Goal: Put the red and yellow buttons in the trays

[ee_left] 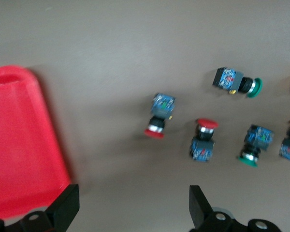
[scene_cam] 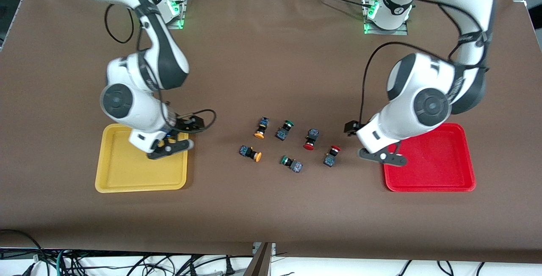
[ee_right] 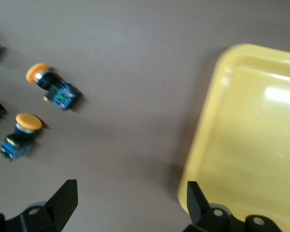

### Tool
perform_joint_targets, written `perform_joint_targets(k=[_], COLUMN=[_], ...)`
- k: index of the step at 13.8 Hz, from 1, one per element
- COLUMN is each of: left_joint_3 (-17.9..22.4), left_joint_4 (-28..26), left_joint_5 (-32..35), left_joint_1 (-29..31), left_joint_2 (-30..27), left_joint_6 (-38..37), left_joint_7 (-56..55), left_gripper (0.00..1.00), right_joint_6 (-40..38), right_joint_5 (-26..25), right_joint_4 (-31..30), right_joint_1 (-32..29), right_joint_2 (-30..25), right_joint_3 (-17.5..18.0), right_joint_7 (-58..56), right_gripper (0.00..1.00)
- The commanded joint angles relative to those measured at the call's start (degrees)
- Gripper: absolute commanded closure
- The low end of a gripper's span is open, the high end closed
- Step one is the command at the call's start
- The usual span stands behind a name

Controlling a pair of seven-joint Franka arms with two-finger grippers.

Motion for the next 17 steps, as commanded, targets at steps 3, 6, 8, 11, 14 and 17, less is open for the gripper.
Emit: perform_joint_targets(k=[3,6,8,11,14,17], left_joint_3=[0.8,0.8,0.8,0.8,0.8,0.8], left_joint_4=[1.6,1.4,1.2,0.9,-0.6,-2.9], left_joint_5=[-1.1,-0.8,-0.6,-0.7,-0.7,-0.7], left_joint_1=[-4.1,-5.9,-6.8,-8.4,-9.1,-10.0], left_joint_2=[8.2,10.5,12.1,13.0,13.0,12.7], left_joint_6=[11.2,13.9,15.7,15.9,15.8,15.8], left_joint_7=[0.7,0.6,0.7,0.6,0.6,0.6], left_gripper=[0.00,0.00,0.00,0.00,0.00,0.00], right_joint_6=[12.1,15.8,15.9,17.9,23.8,23.9], right_joint_5=[-0.9,-2.1,-2.0,-2.0,-1.9,-1.7], right_joint_4=[2.8,7.0,8.0,8.2,8.2,8.1], right_joint_1=[6.2,7.6,7.7,7.7,8.9,9.0], right_joint_2=[9.2,14.1,15.3,16.8,19.0,19.3], right_joint_3=[0.1,0.1,0.2,0.3,0.3,0.3], right_joint_7=[-2.0,-6.5,-6.8,-7.9,-8.0,-8.0], right_gripper=[0.00,0.00,0.00,0.00,0.00,0.00])
